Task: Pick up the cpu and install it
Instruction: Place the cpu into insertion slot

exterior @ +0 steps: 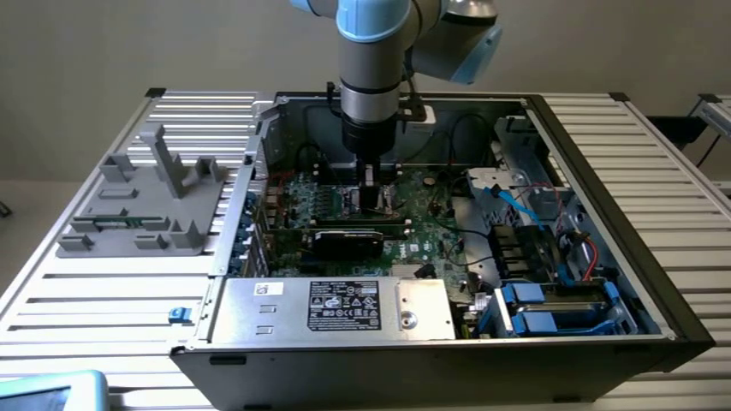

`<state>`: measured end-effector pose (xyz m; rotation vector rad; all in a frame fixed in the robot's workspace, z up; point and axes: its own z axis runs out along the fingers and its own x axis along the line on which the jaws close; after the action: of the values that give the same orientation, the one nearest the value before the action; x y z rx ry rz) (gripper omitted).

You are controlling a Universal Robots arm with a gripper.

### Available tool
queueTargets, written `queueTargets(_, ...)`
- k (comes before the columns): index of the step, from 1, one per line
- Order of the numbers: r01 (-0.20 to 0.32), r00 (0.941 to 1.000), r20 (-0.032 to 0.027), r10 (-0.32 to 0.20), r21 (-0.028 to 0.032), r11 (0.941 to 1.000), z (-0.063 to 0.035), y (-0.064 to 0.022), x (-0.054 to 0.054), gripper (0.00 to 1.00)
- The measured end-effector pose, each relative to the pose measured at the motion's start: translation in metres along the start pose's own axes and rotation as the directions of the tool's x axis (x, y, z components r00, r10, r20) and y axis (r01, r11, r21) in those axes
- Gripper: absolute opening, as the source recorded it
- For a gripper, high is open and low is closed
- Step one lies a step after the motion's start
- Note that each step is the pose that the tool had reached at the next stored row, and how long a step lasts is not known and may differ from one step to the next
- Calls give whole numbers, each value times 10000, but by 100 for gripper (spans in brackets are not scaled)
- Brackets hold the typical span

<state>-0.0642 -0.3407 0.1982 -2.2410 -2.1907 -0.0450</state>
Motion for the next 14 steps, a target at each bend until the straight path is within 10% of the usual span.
queueTargets(14, 1, 10000, 0, -1, -22, 10000, -310, 33, 8, 63)
